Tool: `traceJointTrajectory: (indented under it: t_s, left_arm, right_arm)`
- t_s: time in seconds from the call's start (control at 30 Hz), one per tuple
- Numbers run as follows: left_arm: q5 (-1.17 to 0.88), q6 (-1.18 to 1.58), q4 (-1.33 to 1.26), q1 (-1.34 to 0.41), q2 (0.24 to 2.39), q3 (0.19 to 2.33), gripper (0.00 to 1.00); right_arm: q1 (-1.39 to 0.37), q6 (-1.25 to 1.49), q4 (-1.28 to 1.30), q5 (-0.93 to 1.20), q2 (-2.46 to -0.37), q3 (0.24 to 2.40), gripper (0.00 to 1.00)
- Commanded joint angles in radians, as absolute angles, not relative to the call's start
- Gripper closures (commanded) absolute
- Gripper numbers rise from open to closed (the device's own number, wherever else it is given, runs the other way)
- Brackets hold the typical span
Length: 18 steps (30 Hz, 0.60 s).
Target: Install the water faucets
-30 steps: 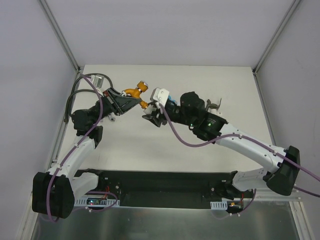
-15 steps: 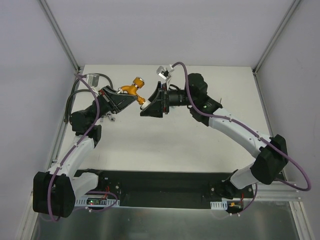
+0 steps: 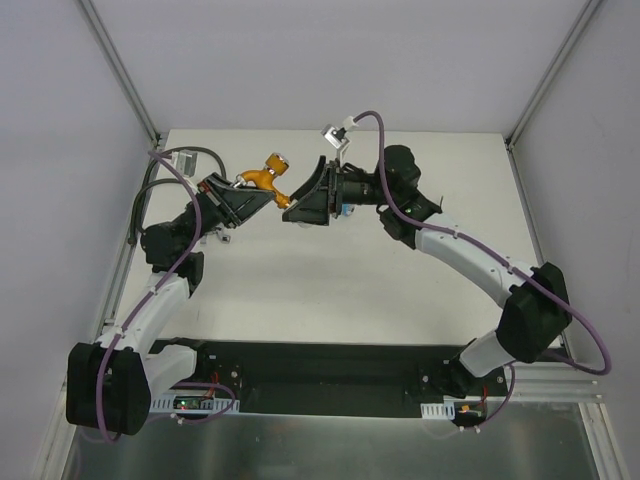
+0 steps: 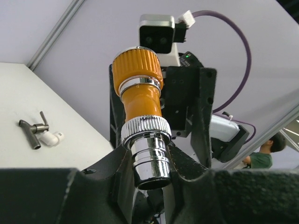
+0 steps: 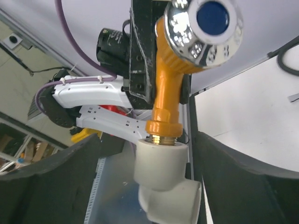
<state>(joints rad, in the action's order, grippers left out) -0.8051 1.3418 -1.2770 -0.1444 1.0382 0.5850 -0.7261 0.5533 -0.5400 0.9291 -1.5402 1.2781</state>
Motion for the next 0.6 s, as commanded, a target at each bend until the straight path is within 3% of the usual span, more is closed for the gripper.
traceJointTrajectory:
  t_s: [0.0,0.13,0.27,0.57]
  left_arm:
    - [-0.781,1.264,-1.327,-0.138,1.003,0.578,1.0]
    - [-0.77,1.244,-1.26,-0.137,0.994,0.581,1.0]
    - [-0.77,1.238,-1.207,-0.135,0.999,0.587,1.0]
    - [-0.772,1.226,-1.131,-0.135,1.0,0.601,1.0]
  right_arm:
    - [-0.716,0.409,-0.467,0.855,-1.418,1.295,0.11]
    - [-0.722,0.183,-0.237,0.68,-1.336,1.301,0.03]
    - [-0.768,-0.033,-0.057,0.494,-1.258,1.298,0.01]
    - [-1.026,-0.495,0.003,-0.05,-1.238,1.275,0.02]
